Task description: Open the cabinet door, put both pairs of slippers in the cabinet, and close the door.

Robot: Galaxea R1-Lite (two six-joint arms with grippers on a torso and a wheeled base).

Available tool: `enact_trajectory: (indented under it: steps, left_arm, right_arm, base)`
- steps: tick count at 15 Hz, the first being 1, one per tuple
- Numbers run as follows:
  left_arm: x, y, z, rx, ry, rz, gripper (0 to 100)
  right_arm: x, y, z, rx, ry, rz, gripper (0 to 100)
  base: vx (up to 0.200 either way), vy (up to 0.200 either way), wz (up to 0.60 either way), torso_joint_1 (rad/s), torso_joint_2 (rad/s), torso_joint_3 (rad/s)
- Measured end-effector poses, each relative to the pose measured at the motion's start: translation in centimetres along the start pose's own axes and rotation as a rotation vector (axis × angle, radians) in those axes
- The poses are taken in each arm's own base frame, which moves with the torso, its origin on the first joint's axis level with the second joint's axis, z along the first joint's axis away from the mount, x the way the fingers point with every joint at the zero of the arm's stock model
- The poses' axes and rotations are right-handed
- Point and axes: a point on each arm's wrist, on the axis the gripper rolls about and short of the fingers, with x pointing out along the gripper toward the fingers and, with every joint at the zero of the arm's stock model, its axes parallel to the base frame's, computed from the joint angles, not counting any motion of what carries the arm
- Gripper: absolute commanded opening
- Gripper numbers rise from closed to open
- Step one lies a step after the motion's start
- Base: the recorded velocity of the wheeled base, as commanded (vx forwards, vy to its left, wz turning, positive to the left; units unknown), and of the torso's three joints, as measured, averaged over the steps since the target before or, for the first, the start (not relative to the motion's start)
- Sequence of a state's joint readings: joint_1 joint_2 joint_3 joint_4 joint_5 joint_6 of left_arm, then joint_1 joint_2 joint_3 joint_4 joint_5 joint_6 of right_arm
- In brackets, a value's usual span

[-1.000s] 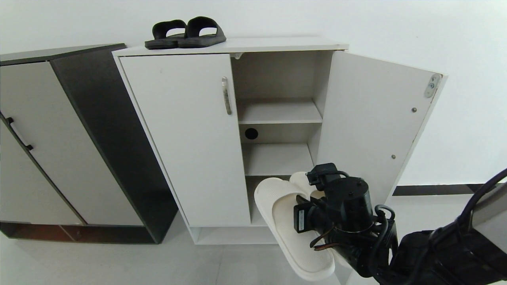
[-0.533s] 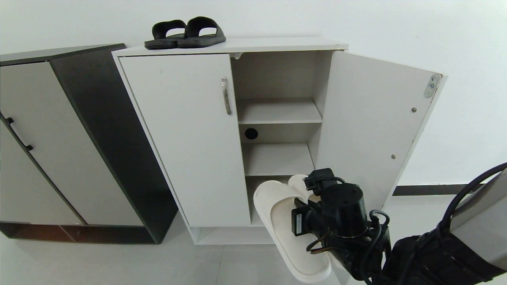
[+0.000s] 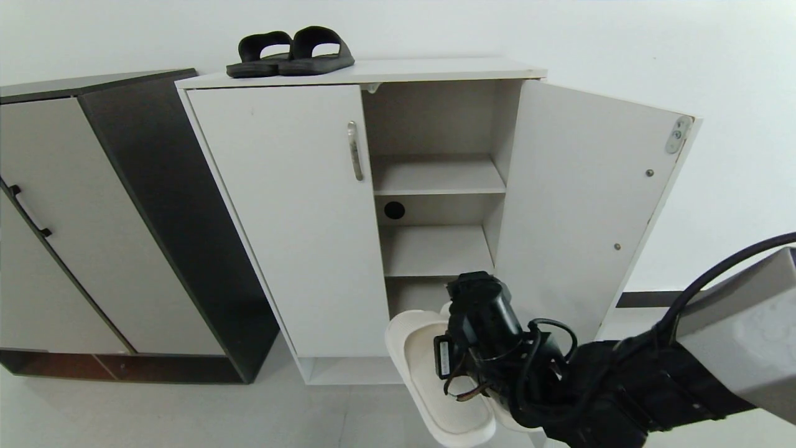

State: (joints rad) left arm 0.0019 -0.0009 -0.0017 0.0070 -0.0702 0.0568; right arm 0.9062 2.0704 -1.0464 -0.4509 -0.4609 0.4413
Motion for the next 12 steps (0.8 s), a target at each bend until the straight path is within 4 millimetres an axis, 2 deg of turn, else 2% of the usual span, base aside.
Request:
enact_trajectory:
  steps: [2,6,10,12]
  left_arm:
    - [0.0,0.0,0.0,-0.001,0.0,0.0,0]
    - [0.0,0.0,0.0,-0.005,0.001,0.002,0]
    - [0.0,0.0,0.0,-0.006,0.001,0.002,0]
    - [0.0,0.0,0.0,-0.006,0.001,0.003,0]
  right_arm:
    - [0.9,1.2,1.1,0.068,0.019,-0.04,0]
    - [3.1,2.7,2.0,0.111,-0.172,-0.113,0]
    - [3.8,2.1,1.1,0.051,-0.267,-0.123,0]
    - [3.8,1.9,1.4,0.03,-0.359,-0.161,0]
  base:
    - [0.0,0.0,0.0,0.0,0.0,0.0]
    - [0.0,0.0,0.0,0.001,0.0,-0.044]
    - [0.0,0.0,0.0,0.002,0.0,-0.167]
    - [0.0,0.0,0.0,0.007,0.0,-0.195]
